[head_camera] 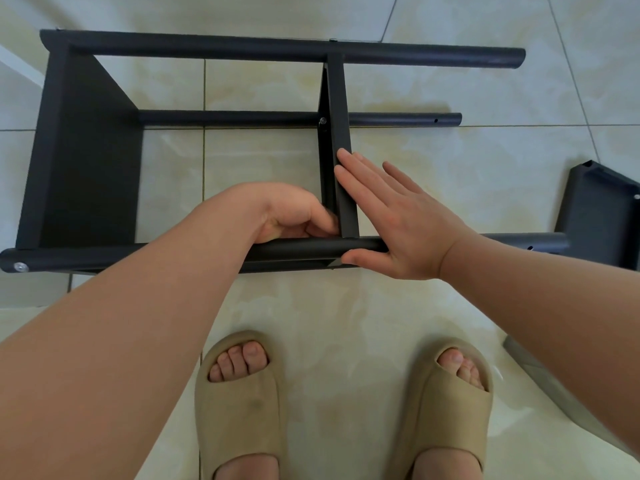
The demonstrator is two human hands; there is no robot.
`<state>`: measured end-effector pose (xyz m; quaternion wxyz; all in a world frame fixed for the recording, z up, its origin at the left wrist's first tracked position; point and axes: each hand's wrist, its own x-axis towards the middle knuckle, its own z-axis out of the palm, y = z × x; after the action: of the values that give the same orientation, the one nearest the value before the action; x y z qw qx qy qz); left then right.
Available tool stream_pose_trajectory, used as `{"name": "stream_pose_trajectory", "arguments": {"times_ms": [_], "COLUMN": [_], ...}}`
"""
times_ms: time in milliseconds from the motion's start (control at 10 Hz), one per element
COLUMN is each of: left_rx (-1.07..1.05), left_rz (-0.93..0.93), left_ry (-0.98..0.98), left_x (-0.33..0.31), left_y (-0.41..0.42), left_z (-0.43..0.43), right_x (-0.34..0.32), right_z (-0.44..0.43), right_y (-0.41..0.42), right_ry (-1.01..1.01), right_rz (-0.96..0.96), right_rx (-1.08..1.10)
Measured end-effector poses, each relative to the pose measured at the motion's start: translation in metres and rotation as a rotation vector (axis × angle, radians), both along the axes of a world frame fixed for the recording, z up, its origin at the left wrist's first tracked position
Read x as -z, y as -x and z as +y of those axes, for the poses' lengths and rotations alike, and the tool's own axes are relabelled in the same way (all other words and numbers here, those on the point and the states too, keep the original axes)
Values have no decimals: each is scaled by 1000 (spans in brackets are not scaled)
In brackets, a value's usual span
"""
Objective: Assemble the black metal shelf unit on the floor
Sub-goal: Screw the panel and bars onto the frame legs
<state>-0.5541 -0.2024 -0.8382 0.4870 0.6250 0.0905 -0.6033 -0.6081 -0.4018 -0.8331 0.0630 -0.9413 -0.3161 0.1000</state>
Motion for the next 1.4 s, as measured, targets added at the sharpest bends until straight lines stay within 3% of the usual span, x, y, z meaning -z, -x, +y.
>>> {"name": "stream_pose_trajectory", "arguments": {"times_ms": [200, 500, 700, 900, 1400], "left_rx": [32, 27, 70, 52, 33], "left_rz": [-107, -17, -135, -58, -116], "left_ry": [-55, 6, -48, 9, 23], "left_x": [1, 3, 5, 6, 7], "left_y": [1, 1, 1, 0, 0], "left_z": [-3, 0, -3, 1, 1], "right_x": [1, 1, 1, 1, 1], "right_z": [0, 0, 0, 0, 0], "right_y": [0, 0, 0, 0, 0], "right_ry": [5, -11, -10, -7, 8], "right_rz": [0, -6, -13, -13, -10], "right_rx": [0, 2, 1, -1, 0]}}
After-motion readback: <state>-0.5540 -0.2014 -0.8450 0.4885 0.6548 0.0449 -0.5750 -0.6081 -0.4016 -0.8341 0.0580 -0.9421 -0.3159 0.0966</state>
